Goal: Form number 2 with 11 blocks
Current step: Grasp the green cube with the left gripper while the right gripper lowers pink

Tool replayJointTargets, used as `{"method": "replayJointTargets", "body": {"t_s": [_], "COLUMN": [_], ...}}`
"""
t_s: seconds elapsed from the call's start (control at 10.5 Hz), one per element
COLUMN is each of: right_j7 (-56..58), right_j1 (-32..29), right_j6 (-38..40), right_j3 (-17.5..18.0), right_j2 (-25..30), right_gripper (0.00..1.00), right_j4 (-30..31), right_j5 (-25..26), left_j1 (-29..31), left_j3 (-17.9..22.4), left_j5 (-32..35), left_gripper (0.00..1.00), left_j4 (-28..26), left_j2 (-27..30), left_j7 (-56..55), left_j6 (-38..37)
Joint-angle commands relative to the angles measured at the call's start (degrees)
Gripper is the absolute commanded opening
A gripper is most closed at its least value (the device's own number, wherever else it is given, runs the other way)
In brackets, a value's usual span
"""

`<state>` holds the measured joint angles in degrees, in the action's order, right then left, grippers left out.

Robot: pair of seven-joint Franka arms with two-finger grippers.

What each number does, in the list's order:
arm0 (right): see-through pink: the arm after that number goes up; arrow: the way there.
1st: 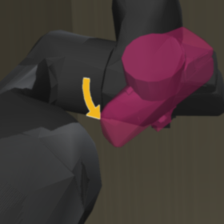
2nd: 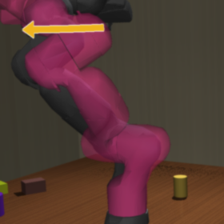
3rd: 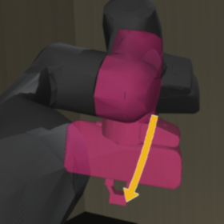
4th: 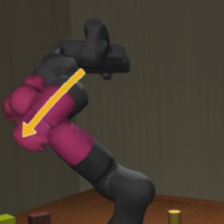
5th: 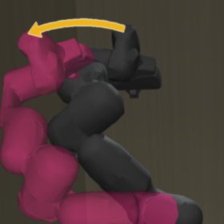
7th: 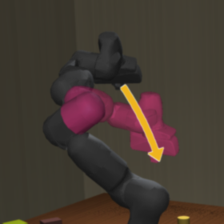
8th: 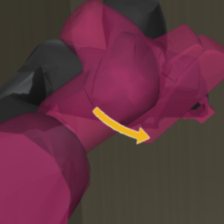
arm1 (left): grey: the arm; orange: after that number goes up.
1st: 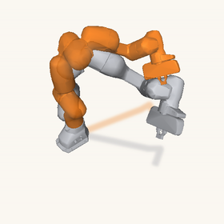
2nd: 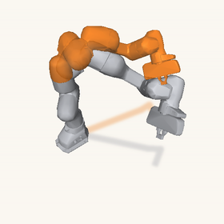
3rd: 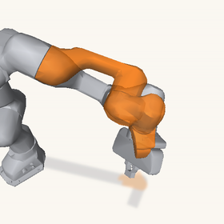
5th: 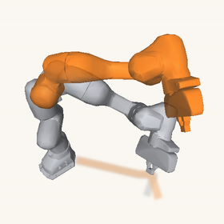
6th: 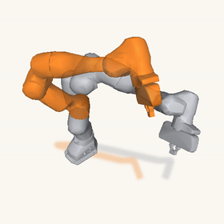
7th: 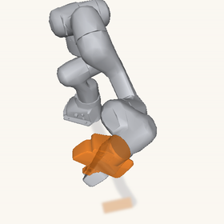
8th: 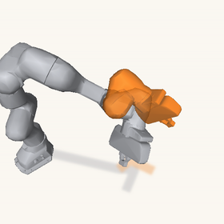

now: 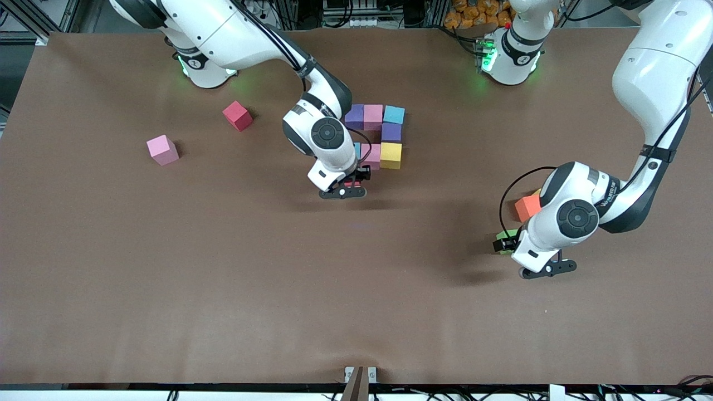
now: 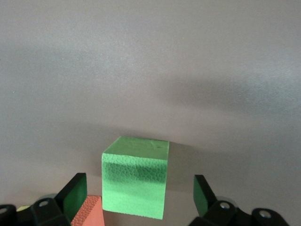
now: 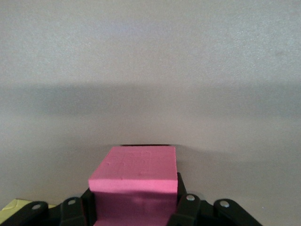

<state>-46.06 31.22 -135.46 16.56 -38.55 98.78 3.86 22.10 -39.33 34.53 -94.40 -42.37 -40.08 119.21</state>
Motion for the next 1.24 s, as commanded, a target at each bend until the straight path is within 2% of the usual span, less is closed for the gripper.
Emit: {"method": "replayJointTargets", "body": {"t_s": [0.0, 0.57, 1.15], "right_j7": [-1.67, -2.81, -2.9], "right_j1": [0.68, 1.82, 2.0], "right_j6": [0.46, 0.55, 1.52], "right_j3": [-0.48, -0.48, -0.48], "right_j2": [-0.13, 0.4, 1.72], "right_gripper": [0.0, 0.0, 0.0], "right_j4": [0.17, 1.59, 2.55], "right_j5": [1.24, 1.85, 1.85], "left_j1": [-0.13, -0.3, -0.39], "left_j3": [0.92, 2.33, 2.68], "left_j5": [-0.95, -0.87, -0.87], "left_gripper": [1.0, 1.0, 1.0], "left_j4": [0.53, 0.53, 0.53], "left_j2": [-0.61, -3.5, -4.3], "left_j7": [-0.09, -0.09, -0.17], "left_j6": [1.46, 5.5, 6.3]}}
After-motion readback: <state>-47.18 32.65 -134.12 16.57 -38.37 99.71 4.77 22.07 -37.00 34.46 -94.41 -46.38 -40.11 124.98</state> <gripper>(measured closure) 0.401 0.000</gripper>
